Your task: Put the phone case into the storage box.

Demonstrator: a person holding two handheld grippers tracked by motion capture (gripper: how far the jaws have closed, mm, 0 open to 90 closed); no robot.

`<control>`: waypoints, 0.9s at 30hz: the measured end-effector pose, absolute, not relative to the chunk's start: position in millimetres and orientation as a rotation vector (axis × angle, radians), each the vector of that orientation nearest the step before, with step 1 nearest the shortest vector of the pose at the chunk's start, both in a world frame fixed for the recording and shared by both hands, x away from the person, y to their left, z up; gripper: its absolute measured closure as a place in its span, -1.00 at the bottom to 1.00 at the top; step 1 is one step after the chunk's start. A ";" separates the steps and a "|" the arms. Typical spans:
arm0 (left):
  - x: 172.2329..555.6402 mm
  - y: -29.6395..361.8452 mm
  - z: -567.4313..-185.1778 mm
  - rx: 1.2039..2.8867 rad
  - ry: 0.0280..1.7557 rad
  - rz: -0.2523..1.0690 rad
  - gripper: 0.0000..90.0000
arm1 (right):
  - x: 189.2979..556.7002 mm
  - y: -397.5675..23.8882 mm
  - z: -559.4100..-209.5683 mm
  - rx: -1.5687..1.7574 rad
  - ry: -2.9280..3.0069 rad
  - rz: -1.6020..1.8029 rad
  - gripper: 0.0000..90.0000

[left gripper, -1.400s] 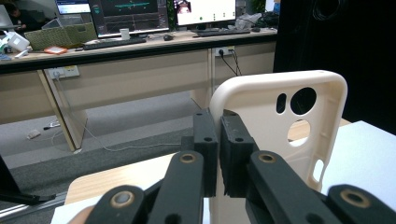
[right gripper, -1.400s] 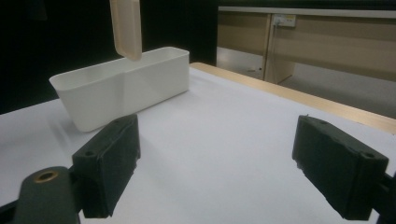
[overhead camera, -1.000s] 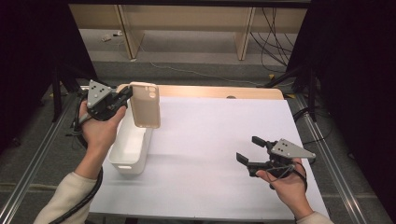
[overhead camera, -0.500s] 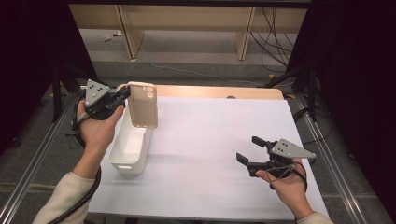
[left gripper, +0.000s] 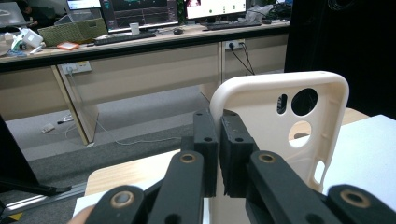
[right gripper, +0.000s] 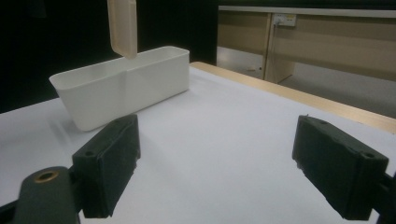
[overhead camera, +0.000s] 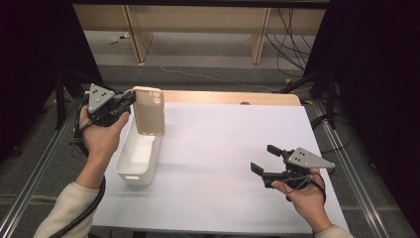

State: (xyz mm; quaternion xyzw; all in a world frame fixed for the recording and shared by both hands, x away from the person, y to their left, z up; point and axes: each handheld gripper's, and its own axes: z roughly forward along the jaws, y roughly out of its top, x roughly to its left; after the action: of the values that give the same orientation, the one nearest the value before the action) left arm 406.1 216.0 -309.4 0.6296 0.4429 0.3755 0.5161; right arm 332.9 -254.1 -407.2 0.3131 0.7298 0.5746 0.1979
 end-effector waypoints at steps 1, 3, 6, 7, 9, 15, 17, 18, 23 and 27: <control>406.2 216.4 -309.4 1.513 1.064 0.902 0.91 | 332.9 -254.9 -406.7 0.871 2.052 1.594 -0.64; 406.4 217.1 -309.4 1.511 1.066 0.904 0.91 | 332.3 -255.4 -406.2 0.877 2.065 1.586 -0.64; 406.8 218.5 -309.3 1.512 1.068 0.909 0.91 | 333.4 -253.7 -407.9 0.875 2.035 1.621 -0.64; 407.0 218.9 -309.4 1.513 1.070 0.909 0.91 | 333.7 -253.1 -408.4 0.873 2.031 1.627 -0.64; 407.5 219.8 -309.8 1.516 1.071 0.911 0.91 | 333.7 -253.0 -408.4 0.872 2.032 1.627 -0.64; 408.9 221.8 -310.7 1.522 1.073 0.921 0.91 | 333.7 -253.1 -408.5 0.873 2.032 1.626 -0.64; 409.4 222.4 -310.9 1.521 1.074 0.919 0.92 | 332.0 -255.8 -406.3 0.883 2.066 1.569 -0.64; 409.6 222.9 -311.0 1.521 1.074 0.919 0.91 | 332.0 -255.8 -406.3 0.884 2.066 1.569 -0.64; 410.8 225.3 -311.0 1.524 1.074 0.921 0.91 | 332.1 -255.9 -406.4 0.883 2.063 1.570 -0.64; 412.1 226.5 -311.2 1.526 1.074 0.918 0.92 | 333.3 -253.9 -407.9 0.878 2.036 1.600 -0.64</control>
State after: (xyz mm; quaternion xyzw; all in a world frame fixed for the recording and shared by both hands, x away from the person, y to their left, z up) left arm 412.1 226.5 -311.2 0.6328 0.4452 0.3806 0.5065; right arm 333.3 -253.9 -407.9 0.3144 0.7292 0.5731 0.2022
